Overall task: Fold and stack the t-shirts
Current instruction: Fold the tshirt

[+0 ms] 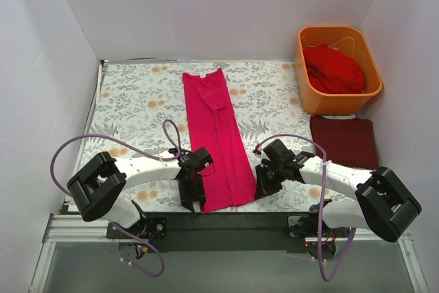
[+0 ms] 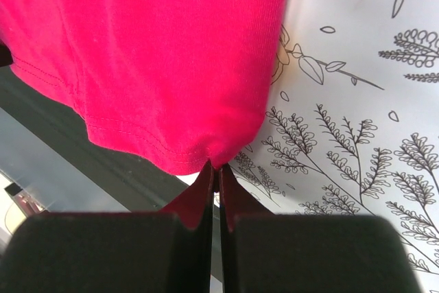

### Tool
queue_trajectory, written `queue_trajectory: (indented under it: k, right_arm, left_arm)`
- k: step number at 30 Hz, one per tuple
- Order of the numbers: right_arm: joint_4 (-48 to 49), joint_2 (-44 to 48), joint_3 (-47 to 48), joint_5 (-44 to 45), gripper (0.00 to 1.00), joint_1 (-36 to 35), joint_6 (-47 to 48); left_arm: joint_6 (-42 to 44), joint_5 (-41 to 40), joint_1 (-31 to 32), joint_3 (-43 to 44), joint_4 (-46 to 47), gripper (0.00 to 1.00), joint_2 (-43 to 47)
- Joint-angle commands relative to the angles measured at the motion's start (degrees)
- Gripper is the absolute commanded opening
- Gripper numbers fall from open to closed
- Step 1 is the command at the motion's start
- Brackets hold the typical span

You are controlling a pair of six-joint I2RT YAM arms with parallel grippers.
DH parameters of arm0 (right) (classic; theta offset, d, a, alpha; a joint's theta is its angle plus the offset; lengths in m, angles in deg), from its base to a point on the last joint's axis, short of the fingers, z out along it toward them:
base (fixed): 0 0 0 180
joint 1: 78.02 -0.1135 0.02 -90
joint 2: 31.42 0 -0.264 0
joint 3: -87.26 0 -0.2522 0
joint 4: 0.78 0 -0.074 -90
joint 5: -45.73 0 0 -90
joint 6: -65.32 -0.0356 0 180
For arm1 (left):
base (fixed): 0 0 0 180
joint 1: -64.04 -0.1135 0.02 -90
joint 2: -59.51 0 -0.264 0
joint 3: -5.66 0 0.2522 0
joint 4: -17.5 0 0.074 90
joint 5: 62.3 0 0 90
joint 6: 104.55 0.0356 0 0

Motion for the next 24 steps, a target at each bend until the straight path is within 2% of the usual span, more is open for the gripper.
queue_trajectory:
  k: [1,8,17,19,24]
  right_arm:
    - [1.29,-0.50,-0.30,-1.27,0.02,-0.28,1.00]
    - [1.29,-0.85,0.14,-1.53,0.02,-0.28,1.17]
    - [1.29,-0.94,0.31,-1.62,0.02,-0.28,1.35]
    - [1.20,-0.94,0.31,-1.62,0.02,-0.28,1.35]
    - [1.20,-0.67,0.31,-2.32,0.01,-0.28,1.26]
  left_arm:
    - [-0.55,0.14,0.71,1.13,1.28,0.34,-1.09]
    - [-1.16,-0.21,0.80,2.36,1.98,0.37,-0.74]
    - [-0.64,0.40,0.80,2.27,3.38,0.35,-2.94]
    - [-0.46,0.49,0.89,2.62,3.38,0.30,-3.64]
    - [-0.72,0.49,0.89,2.01,2.95,0.06,-3.56]
